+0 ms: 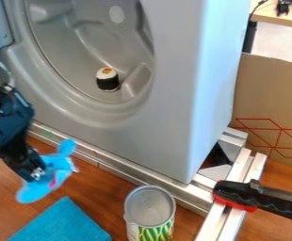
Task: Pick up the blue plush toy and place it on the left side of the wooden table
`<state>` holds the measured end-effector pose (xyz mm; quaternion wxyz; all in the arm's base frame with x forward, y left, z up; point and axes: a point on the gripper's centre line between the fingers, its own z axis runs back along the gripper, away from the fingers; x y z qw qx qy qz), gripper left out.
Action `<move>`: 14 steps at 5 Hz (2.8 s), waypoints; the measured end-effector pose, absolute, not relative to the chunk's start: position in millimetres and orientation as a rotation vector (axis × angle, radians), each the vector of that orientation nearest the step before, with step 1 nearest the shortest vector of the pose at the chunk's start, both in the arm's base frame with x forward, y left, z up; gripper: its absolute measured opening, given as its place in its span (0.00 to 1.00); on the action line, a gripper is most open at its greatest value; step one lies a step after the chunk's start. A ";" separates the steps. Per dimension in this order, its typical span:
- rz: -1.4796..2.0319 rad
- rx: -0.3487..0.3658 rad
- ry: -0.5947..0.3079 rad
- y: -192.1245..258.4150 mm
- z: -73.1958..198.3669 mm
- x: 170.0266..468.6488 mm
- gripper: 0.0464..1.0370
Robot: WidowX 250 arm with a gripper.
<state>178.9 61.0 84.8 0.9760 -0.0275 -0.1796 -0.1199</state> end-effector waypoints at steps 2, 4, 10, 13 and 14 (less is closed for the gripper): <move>0.059 0.035 -0.338 143.0 65.9 175.0 0.12; 0.253 0.036 -0.302 208.1 43.8 171.3 0.12; 0.183 -0.053 -0.233 222.5 17.6 207.8 0.43; 0.055 -0.066 -0.254 180.6 54.2 199.2 0.97; -0.099 -0.146 -0.210 128.7 58.7 197.1 0.96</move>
